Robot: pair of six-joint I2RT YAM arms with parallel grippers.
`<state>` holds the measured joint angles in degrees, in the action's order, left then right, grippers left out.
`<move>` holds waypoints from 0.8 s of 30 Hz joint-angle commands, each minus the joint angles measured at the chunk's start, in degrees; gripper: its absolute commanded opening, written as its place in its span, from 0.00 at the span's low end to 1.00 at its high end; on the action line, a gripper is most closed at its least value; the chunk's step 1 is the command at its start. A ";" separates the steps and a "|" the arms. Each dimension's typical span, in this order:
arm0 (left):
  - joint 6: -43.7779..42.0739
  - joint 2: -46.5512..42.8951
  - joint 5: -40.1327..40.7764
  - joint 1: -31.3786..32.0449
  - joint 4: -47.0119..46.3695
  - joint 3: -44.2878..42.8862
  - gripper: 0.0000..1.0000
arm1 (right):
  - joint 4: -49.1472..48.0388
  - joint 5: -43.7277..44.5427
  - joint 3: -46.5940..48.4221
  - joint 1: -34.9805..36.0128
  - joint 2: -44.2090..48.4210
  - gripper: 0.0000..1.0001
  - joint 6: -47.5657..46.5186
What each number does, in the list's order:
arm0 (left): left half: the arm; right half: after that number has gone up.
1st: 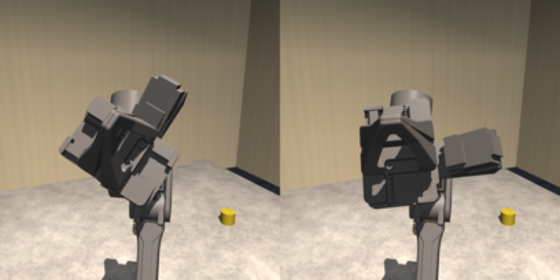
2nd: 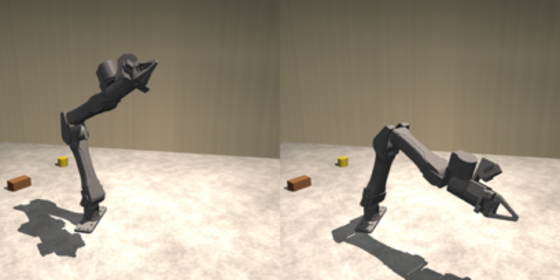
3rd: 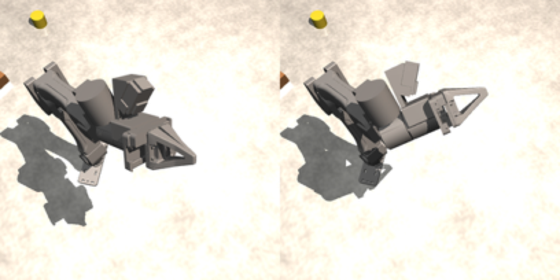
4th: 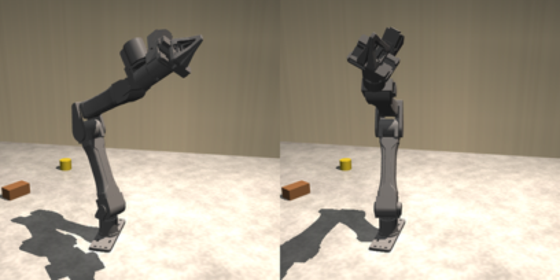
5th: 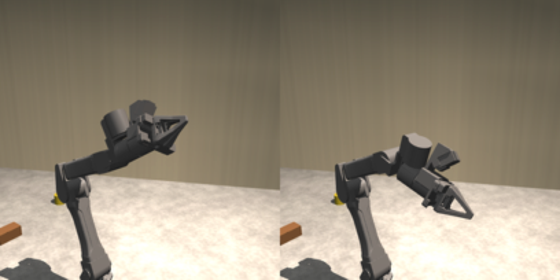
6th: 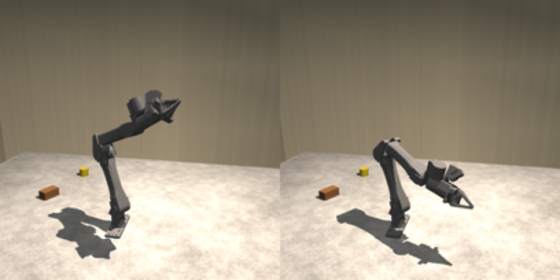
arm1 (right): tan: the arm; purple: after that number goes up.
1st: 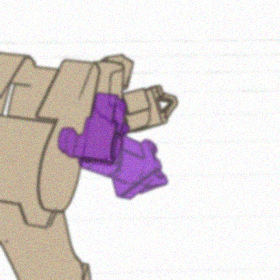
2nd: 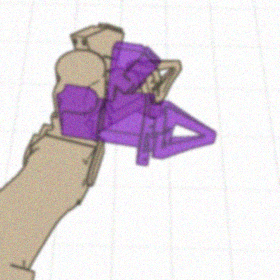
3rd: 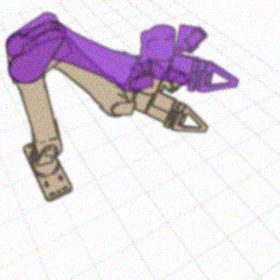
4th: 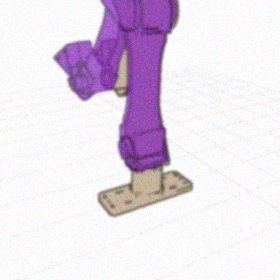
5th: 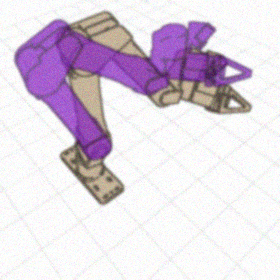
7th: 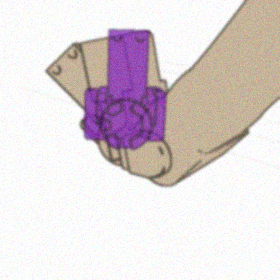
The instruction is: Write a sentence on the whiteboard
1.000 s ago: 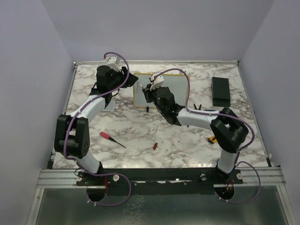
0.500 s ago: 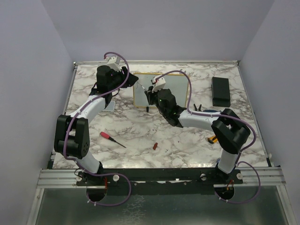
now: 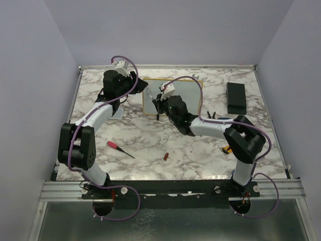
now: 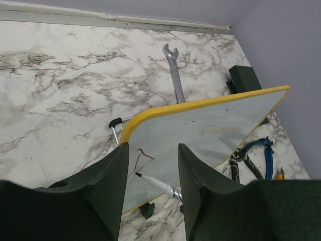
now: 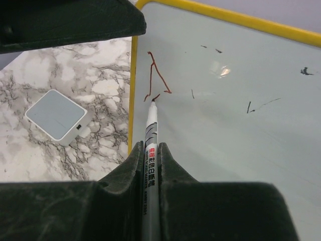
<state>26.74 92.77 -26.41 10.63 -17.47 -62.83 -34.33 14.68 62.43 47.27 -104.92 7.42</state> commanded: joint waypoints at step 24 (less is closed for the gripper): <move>-0.79 -2.18 -1.28 0.35 -0.21 -0.15 0.45 | 1.38 -4.69 1.26 1.09 -0.45 0.01 -0.22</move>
<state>26.74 92.77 -26.59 10.74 -17.47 -62.83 -33.32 11.66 65.12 47.68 -108.31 7.86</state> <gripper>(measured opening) 0.441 0.101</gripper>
